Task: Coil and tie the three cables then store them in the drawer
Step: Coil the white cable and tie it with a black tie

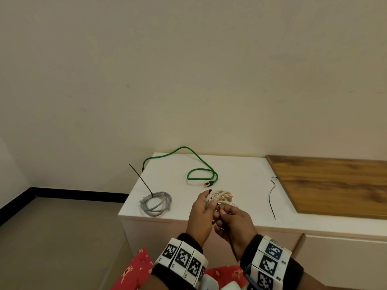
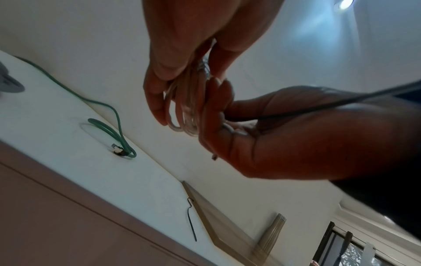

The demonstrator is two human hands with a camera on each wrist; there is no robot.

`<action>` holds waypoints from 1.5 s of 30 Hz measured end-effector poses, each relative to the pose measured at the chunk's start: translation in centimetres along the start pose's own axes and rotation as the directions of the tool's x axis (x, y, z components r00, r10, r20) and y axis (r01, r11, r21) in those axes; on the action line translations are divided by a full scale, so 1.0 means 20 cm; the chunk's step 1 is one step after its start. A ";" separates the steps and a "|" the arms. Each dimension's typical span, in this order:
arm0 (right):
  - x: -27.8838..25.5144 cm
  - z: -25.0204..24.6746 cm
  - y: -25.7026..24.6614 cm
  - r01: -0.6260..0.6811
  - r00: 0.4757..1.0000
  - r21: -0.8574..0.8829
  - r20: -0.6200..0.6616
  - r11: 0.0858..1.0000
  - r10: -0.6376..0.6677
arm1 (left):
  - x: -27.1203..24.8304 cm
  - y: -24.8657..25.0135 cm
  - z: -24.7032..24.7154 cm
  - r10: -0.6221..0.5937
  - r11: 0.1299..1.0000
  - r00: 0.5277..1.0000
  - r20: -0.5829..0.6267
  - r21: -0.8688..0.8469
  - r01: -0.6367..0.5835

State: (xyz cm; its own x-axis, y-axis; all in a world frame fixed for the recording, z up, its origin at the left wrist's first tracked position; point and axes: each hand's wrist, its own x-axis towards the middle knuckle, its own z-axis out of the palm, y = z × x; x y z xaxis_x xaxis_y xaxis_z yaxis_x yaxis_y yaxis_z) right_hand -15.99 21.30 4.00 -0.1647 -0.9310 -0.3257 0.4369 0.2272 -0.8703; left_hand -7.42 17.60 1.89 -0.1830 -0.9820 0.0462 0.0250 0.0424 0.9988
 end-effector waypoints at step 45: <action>-0.07 -0.07 -0.15 0.608 0.788 -0.529 0.312 0.592 -0.530 | -0.11 0.11 -0.07 0.087 0.991 0.992 0.093 -0.113 -0.077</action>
State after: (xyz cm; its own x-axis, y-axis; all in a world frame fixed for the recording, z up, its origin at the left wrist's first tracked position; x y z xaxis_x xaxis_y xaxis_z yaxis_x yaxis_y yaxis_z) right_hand -18.33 22.21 6.58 -0.0854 -0.9435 0.3203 -0.3092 -0.2805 -0.9087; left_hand -5.60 19.66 3.93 -0.2705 -0.9532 0.1347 0.1497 0.0966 0.9840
